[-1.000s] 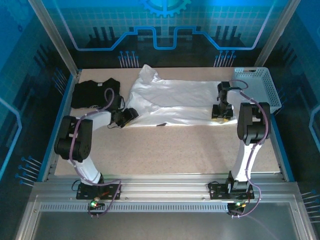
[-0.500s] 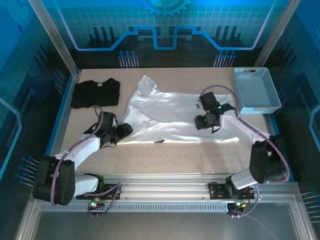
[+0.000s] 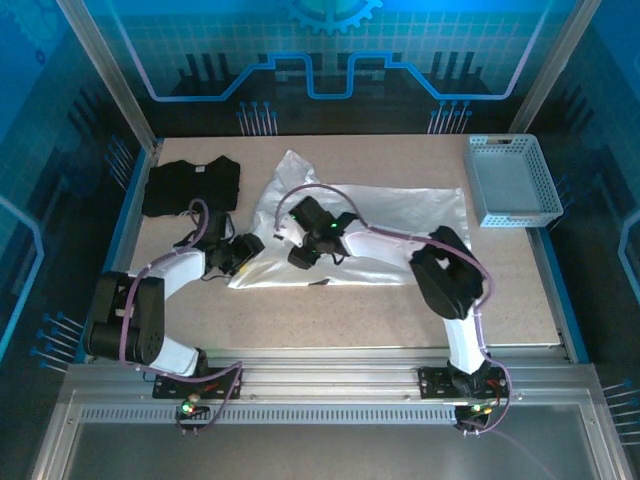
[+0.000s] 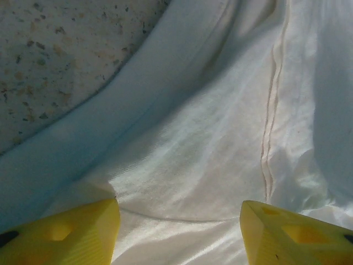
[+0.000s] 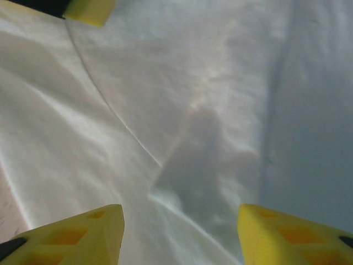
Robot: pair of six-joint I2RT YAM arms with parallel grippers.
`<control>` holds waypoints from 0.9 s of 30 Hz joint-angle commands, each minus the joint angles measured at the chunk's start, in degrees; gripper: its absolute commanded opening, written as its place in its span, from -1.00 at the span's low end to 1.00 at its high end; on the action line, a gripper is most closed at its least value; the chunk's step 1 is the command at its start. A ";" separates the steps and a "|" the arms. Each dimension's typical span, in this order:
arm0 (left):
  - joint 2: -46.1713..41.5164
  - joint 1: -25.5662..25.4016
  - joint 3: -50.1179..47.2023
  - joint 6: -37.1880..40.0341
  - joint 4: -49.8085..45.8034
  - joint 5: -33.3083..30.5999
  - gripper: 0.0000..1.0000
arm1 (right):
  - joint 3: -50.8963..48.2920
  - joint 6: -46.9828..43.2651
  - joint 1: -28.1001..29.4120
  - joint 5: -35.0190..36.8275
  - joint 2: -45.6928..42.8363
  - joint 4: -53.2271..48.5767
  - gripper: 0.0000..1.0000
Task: Fold the inside-out t-shirt
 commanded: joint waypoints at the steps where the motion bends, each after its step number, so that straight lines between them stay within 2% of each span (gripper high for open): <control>1: 0.12 0.43 -2.53 -0.25 1.69 1.44 0.20 | 6.39 -4.14 0.33 0.83 5.86 -2.82 0.14; 7: -0.55 0.60 -4.89 -0.01 2.33 1.40 0.20 | 13.49 -4.41 0.19 4.86 12.90 -7.88 0.09; 9: -0.51 0.69 -5.08 0.32 2.23 1.19 0.20 | 14.27 -3.63 -0.04 5.46 13.37 -8.30 -0.02; 13: -0.04 0.78 -5.69 0.61 2.78 1.17 0.20 | 16.03 -1.17 -0.91 5.29 13.20 -9.64 -0.41; 21: 0.90 0.78 -7.17 1.13 3.74 0.54 0.20 | 20.76 4.85 -2.76 6.69 13.73 -14.09 -0.87; 25: 1.03 0.78 -7.37 1.51 3.71 0.21 0.20 | 22.60 8.46 -4.13 6.45 12.81 -15.74 -1.00; 27: 1.21 0.83 -7.38 1.59 3.85 0.17 0.20 | 23.04 10.78 -5.00 6.96 12.18 -16.75 -1.00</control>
